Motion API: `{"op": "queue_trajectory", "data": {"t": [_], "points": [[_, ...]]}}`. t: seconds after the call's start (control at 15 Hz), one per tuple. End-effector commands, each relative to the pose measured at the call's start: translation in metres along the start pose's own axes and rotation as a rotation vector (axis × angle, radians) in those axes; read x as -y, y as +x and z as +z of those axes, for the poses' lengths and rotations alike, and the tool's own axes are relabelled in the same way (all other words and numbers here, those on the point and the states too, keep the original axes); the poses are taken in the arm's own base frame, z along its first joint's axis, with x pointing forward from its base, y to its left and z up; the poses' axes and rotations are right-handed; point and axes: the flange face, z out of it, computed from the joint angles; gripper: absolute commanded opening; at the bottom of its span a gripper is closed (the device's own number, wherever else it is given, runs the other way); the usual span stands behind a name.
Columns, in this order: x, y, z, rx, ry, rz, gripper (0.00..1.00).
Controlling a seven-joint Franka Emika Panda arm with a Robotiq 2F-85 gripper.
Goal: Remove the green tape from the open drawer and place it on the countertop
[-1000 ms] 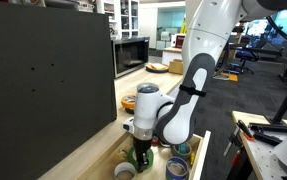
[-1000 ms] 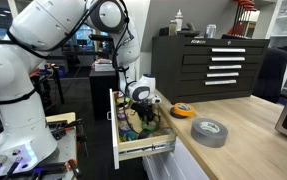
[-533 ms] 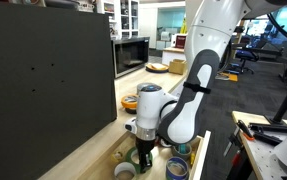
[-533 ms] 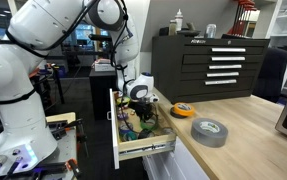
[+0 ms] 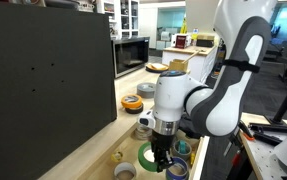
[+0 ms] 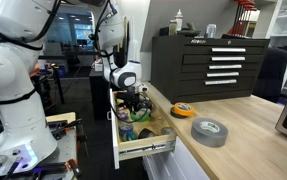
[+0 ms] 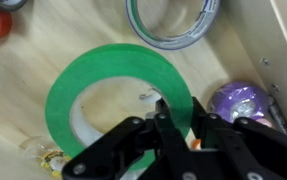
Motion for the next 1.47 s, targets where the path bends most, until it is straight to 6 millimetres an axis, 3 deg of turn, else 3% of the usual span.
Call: {"op": "queue_trajectory", "data": {"t": [0.0,0.33,0.6,0.93,1.4], "points": [[0.022,-0.013,-0.054,-0.003,-0.045,-0.006,0.06],[0.020,-0.002,-0.108,-0.018,-0.049,0.042,0.07],[-0.008,-0.002,-0.147,-0.023,-0.042,0.143,0.07],[-0.069,-0.019,-0.183,-0.010,-0.082,0.264,0.06],[-0.153,-0.032,-0.200,-0.016,-0.121,0.398,0.07]]}}
